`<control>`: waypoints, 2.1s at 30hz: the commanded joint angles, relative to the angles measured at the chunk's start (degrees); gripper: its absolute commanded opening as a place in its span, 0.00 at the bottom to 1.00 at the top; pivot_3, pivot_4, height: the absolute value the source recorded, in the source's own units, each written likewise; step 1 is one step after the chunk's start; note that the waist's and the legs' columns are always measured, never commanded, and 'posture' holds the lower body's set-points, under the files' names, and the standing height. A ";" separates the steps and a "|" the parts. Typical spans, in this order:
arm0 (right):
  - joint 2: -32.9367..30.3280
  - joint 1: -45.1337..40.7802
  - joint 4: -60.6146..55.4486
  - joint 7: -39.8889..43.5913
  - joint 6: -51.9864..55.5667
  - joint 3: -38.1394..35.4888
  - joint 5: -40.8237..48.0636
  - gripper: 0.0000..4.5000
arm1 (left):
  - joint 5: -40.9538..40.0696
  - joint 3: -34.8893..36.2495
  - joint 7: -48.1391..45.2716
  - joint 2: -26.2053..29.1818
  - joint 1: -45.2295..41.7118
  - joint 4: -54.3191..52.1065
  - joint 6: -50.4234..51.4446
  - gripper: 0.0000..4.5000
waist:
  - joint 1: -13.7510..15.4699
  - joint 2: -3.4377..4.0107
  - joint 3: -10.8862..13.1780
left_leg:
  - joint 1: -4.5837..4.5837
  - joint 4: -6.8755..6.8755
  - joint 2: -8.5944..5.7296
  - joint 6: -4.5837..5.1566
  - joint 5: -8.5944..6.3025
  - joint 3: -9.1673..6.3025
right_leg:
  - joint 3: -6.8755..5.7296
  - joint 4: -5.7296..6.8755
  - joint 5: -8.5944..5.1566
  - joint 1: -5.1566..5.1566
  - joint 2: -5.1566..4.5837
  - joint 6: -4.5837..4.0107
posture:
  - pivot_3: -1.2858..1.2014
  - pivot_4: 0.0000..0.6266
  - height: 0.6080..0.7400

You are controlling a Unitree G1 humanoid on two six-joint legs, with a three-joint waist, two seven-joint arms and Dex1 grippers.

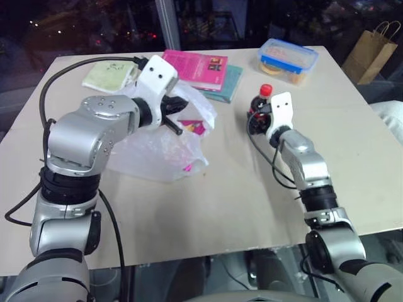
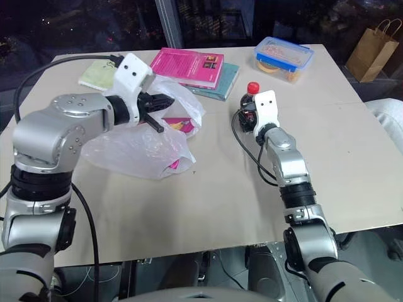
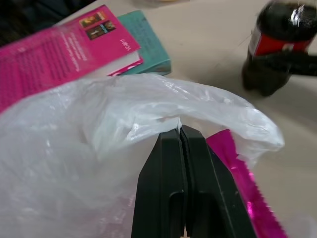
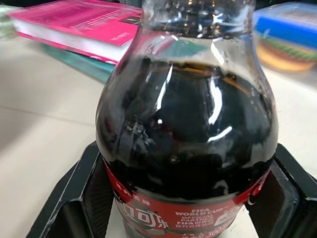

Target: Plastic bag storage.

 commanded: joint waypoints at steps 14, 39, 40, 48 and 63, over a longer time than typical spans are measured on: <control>12.46 -2.95 -14.17 8.23 4.09 7.22 16.65 0.67 | -15.69 16.28 -2.30 -6.65 -12.72 10.70 14.84 0.00 | -0.14 0.09 0.08 | 0.12 0.09 0.12 0.00 0.00 0.00 | 0.08 0.31 0.01 -0.05 0.14 0.00 | 0.52 0.24 1.00; 22.17 -15.62 16.94 9.31 0.09 7.11 14.85 0.67 | -21.97 31.78 8.52 -12.47 -2.75 -3.66 13.95 0.00 | -0.16 0.08 0.07 | 0.17 0.09 0.09 -0.34 0.06 -0.06 | 0.16 0.41 0.02 -0.11 0.07 -0.03 | 0.52 0.24 1.00; 22.79 -16.31 16.91 8.68 0.90 5.34 16.79 0.67 | -20.53 30.03 5.98 -10.40 3.66 -8.57 9.84 0.00 | -0.79 0.12 0.04 | 0.16 0.09 0.09 -0.35 0.06 -0.06 | 0.16 0.41 0.02 -0.12 0.08 -0.03 | 0.52 0.24 1.00; 22.48 -18.02 15.54 10.94 5.51 2.10 23.86 0.67 | -27.34 36.53 -3.99 -1.13 33.09 -21.69 5.80 0.44 | -1.50 -0.02 0.03 | -0.17 -0.17 0.23 -0.41 -0.07 -0.01 | 0.55 0.40 0.07 -0.77 0.35 -0.34 | 0.52 0.24 1.00; 19.25 -17.53 13.06 9.88 6.90 2.75 23.96 0.67 | -29.54 26.68 -5.13 -0.21 56.54 -28.52 -4.03 0.72 | -1.14 0.04 0.06 | 0.18 -0.20 0.29 -0.31 -0.12 0.04 | 0.55 0.35 0.10 -0.45 0.43 -0.40 | 0.52 0.24 1.00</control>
